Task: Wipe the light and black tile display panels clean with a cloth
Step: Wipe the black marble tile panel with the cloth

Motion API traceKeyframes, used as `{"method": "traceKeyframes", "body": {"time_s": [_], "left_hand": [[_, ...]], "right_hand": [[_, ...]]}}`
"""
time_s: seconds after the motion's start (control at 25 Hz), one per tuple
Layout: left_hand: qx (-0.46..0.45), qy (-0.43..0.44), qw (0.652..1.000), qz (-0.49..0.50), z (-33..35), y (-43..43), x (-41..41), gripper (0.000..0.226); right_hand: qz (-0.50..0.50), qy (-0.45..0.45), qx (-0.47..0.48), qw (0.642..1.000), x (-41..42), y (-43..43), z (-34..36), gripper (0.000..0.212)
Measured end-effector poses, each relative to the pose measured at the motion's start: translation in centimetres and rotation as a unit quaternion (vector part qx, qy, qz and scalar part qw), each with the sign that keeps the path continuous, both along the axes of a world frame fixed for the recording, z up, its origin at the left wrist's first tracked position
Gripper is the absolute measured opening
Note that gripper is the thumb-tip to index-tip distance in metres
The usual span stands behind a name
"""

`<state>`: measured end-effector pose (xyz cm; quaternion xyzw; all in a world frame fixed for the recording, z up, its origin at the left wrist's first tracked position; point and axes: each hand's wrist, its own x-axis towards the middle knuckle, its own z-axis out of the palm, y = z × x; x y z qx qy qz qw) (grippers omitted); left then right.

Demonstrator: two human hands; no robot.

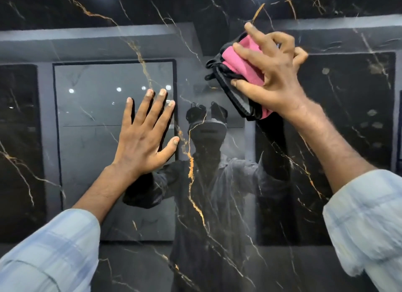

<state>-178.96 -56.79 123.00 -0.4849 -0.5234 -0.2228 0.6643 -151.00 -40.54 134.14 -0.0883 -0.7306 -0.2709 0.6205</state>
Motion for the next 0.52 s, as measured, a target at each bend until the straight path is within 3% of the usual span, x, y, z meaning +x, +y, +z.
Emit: {"method": "traceKeyframes", "body": {"time_s": [0.2,0.28,0.4,0.48,0.52], "left_hand": [[-0.005,-0.006,1.000,-0.012,0.0,0.3,0.1,0.075],[-0.007,-0.002,1.000,-0.015,0.0,0.2,0.0,0.075],[-0.011,0.000,1.000,-0.023,0.2,0.2,0.0,0.076],[-0.017,-0.003,0.999,-0.028,0.2,0.2,-0.1,0.075],[-0.018,-0.003,0.999,-0.028,0.1,0.3,-0.1,0.075]], "right_hand": [[-0.128,0.055,-0.039,0.989,-2.5,-0.9,0.1,0.082],[-0.145,0.019,0.036,0.989,-4.8,-2.1,-2.5,0.082],[-0.116,-0.131,0.211,0.961,-3.9,-1.3,-5.1,0.067],[-0.090,-0.090,0.222,0.967,-1.0,0.8,-3.7,0.062],[-0.086,-0.022,0.170,0.981,0.2,1.5,-2.6,0.062]]}}
